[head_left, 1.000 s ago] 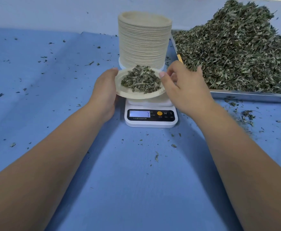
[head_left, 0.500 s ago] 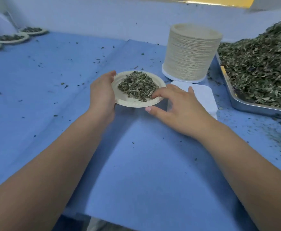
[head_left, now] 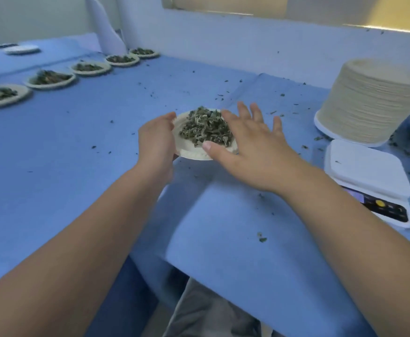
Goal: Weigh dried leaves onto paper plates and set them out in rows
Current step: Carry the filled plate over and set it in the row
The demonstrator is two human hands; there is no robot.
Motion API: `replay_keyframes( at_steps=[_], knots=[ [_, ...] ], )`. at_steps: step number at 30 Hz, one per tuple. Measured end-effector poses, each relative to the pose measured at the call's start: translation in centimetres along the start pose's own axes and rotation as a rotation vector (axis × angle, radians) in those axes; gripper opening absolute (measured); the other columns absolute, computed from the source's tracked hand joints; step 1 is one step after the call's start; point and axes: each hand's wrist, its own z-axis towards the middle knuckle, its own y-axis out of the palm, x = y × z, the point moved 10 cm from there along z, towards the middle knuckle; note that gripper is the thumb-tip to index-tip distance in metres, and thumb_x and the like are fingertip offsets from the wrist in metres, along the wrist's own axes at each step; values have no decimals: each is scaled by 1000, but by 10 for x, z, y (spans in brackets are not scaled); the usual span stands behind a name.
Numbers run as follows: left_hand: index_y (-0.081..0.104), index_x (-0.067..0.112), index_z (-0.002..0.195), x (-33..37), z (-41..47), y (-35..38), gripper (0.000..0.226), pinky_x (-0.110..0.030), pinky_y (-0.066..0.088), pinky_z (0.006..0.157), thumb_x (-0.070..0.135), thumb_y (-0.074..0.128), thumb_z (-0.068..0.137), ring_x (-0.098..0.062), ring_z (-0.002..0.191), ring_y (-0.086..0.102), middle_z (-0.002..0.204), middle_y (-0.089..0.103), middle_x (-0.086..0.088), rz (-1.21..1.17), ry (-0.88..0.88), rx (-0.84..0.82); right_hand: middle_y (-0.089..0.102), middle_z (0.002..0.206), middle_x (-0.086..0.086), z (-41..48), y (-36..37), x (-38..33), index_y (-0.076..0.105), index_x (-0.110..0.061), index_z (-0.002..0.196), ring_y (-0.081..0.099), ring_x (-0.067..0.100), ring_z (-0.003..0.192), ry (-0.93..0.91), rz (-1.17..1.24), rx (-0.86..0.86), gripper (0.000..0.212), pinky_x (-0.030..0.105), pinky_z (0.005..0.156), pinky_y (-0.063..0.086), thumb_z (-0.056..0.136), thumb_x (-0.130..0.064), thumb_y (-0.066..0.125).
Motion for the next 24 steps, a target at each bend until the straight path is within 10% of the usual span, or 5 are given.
replay_keyframes(
  at_steps=[11,16,24],
  knots=[
    [73,27,108,-1,-7,-14,26,-32,52,72,17,53,96,-20,76,61,64,69,16,69,1,-56,40,156,-12,0,22,-73,42,-36,149,31,10,145,-297,20,-138,55,50,119,25,102,-62,31],
    [74,27,113,0,-6,-18,30,-38,58,83,17,50,98,-22,89,69,102,70,2,59,8,-65,16,168,-5,-8,12,-63,29,-40,155,6,12,155,-265,166,-111,57,50,123,4,102,-59,35],
    [70,25,94,18,11,-47,19,-30,51,65,17,53,97,-21,79,64,87,62,9,57,20,51,48,150,-11,-9,10,-21,60,-40,127,40,4,138,-108,333,-9,40,26,97,36,93,-62,56]
  ],
)
